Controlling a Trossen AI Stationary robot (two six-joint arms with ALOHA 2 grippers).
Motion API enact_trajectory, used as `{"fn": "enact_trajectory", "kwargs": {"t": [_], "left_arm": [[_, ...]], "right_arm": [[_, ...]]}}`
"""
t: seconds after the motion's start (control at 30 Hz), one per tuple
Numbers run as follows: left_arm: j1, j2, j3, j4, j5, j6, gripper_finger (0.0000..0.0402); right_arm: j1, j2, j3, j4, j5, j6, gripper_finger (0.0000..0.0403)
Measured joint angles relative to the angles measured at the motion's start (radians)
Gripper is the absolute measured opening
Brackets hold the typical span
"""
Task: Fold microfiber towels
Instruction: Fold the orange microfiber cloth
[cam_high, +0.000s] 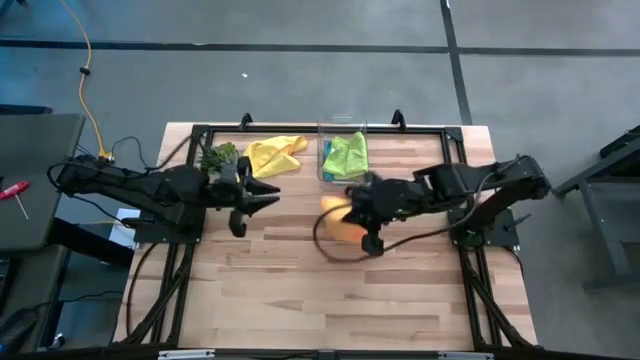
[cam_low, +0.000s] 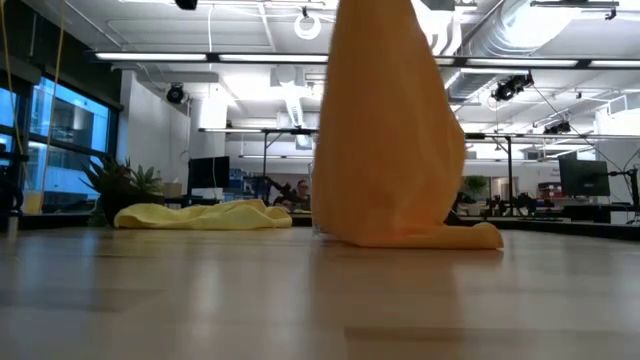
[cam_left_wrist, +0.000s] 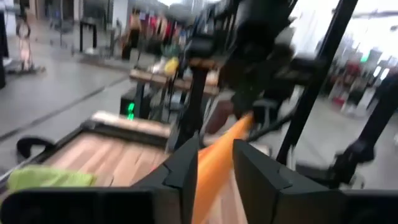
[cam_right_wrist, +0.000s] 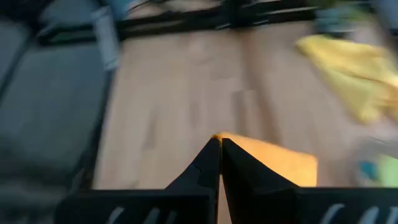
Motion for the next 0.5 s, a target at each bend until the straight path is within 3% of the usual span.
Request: {"fn": "enact_trajectory", "kwargs": {"t": [0.23,0.37,0.5], "left_arm": [[0.0,0.048,0.006,-0.045,0.0,-0.017,0.0155],[-0.009,0.095,0.006,-0.06,0.019,-0.035,0.0184],[-0.013,0.176,0.006,-0.054,0.073,-0.037,0.0202]], "right_arm": [[0.013,0.111,0.042,-0.077,-0.268,-0.036,0.0],[0.063,0.15,-0.029,-0.097,-0.346,0.001,0.0],[0.12,0.152,-0.132,-0.067,-0.351,0.048,0.0]]}}
